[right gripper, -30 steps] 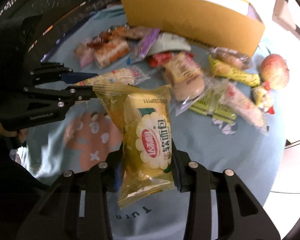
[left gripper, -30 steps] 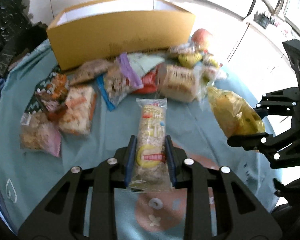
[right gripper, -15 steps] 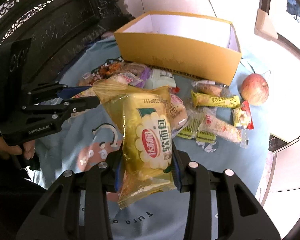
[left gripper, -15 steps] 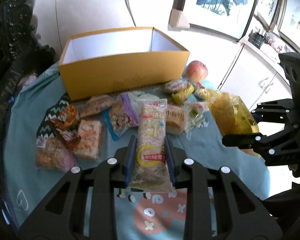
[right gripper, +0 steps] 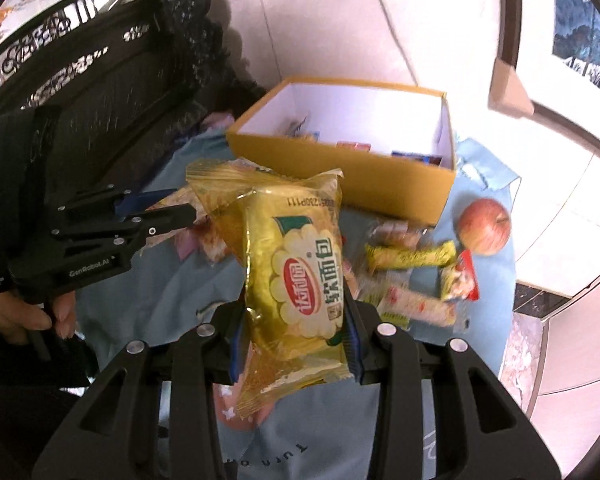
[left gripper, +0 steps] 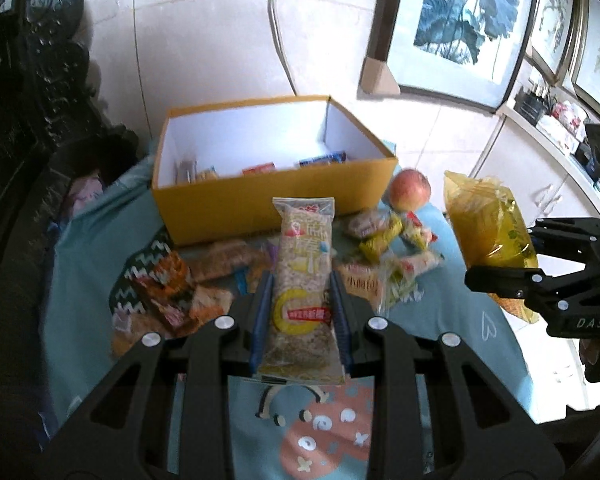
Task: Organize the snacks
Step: 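Carry the oat bar pack with the left gripper while the right carries the bread bag to the box, then release the oat bar pack and yellow bread bag into the yellow box with both grippers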
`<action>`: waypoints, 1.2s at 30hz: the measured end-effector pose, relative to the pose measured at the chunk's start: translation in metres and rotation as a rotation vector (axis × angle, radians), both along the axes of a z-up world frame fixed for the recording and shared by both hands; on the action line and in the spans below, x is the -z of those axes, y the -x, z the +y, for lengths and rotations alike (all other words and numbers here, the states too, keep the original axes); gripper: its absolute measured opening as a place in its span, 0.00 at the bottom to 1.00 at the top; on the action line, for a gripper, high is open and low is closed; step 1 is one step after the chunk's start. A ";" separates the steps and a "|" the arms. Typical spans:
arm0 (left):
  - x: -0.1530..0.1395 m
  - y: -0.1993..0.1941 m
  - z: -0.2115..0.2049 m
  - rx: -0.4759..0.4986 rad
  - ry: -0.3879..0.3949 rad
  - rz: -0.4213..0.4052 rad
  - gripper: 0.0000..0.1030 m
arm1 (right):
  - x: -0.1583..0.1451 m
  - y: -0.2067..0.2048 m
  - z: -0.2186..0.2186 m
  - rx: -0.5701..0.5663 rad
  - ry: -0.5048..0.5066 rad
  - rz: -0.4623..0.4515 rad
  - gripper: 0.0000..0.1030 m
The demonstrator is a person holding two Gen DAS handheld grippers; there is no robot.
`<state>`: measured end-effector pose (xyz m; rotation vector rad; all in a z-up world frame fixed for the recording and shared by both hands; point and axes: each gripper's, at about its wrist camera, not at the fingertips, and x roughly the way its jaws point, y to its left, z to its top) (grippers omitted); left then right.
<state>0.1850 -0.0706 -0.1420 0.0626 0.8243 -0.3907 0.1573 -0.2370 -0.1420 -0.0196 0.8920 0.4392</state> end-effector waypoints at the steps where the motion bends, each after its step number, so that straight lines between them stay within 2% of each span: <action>1: -0.005 -0.002 0.000 -0.003 0.001 -0.008 0.27 | -0.005 -0.002 -0.001 0.003 -0.002 -0.011 0.38; 10: -0.040 -0.029 -0.001 -0.042 0.019 -0.063 0.27 | -0.050 -0.032 -0.019 0.052 -0.020 -0.105 0.38; 17: -0.072 -0.063 -0.005 -0.077 0.036 -0.116 0.27 | -0.074 -0.065 -0.034 0.088 -0.042 -0.145 0.38; 23: -0.095 -0.108 -0.011 -0.090 0.040 -0.149 0.27 | -0.088 -0.112 -0.036 0.114 -0.036 -0.156 0.38; 29: -0.097 -0.162 -0.021 -0.119 -0.015 -0.166 0.29 | -0.096 -0.174 -0.026 0.122 -0.016 -0.167 0.39; 30: -0.094 -0.174 -0.021 -0.134 -0.019 -0.175 0.50 | -0.093 -0.187 -0.023 0.115 -0.005 -0.161 0.41; 31: -0.091 -0.182 -0.019 -0.150 -0.012 -0.166 0.98 | -0.089 -0.196 -0.022 0.127 0.018 -0.154 0.58; 32: -0.085 -0.191 -0.015 -0.185 -0.004 -0.156 0.98 | -0.080 -0.206 -0.020 0.162 0.069 -0.135 0.68; 34: -0.073 -0.200 -0.007 -0.216 -0.010 -0.120 0.98 | -0.067 -0.212 -0.021 0.168 0.092 -0.099 0.68; 36: -0.065 -0.196 0.001 -0.214 -0.011 -0.113 0.98 | -0.060 -0.205 -0.023 0.161 0.089 -0.103 0.68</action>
